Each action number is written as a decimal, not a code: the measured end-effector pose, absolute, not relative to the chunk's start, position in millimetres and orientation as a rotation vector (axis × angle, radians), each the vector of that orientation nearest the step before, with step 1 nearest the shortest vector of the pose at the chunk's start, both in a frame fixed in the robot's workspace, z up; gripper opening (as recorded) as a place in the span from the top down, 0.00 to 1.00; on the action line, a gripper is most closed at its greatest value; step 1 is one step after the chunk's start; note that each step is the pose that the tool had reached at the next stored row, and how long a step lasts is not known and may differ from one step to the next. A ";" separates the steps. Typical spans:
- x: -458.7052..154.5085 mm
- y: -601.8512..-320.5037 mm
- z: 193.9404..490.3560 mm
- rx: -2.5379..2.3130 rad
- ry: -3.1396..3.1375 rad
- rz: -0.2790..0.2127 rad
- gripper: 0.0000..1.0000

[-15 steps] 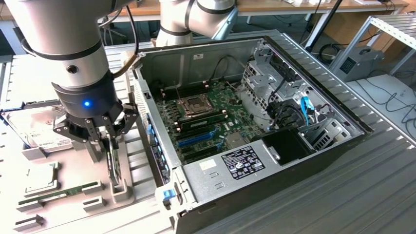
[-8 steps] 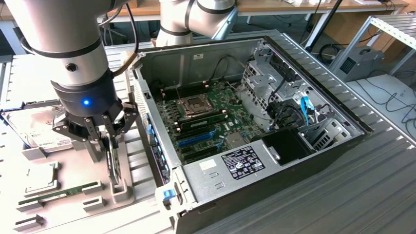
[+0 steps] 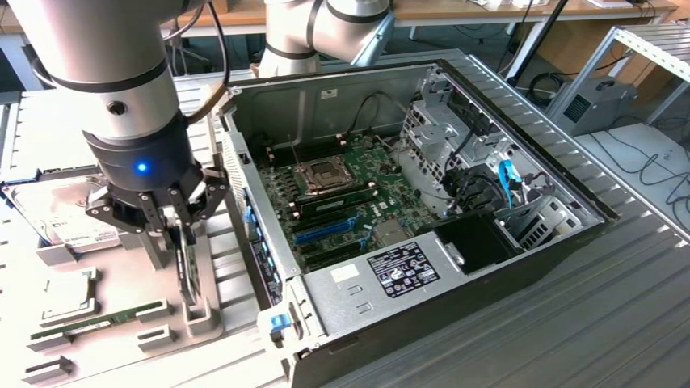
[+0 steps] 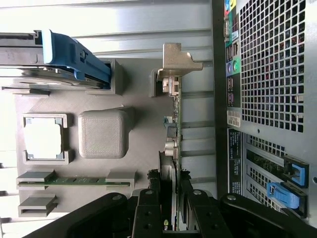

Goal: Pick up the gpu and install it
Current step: 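Pick up the gpu and move the gpu toward the slot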

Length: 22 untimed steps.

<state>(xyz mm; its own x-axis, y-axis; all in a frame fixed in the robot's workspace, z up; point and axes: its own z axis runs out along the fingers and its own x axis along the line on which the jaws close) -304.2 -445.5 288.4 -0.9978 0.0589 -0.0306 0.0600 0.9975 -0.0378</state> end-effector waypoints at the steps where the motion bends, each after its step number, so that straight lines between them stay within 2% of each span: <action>1: -304.2 -445.5 289.3 0.093 3.110 -0.060 0.74; 6: -304.2 -445.5 292.0 0.093 3.110 -0.060 0.74; 8: -304.2 -445.5 304.8 0.093 3.110 -0.060 0.74; 22: -304.2 -445.5 308.6 0.093 3.110 -0.060 0.74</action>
<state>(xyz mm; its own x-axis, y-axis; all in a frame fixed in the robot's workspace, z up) -304.2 -445.5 308.6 -0.9978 0.0589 -0.0306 0.0600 0.9975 -0.0378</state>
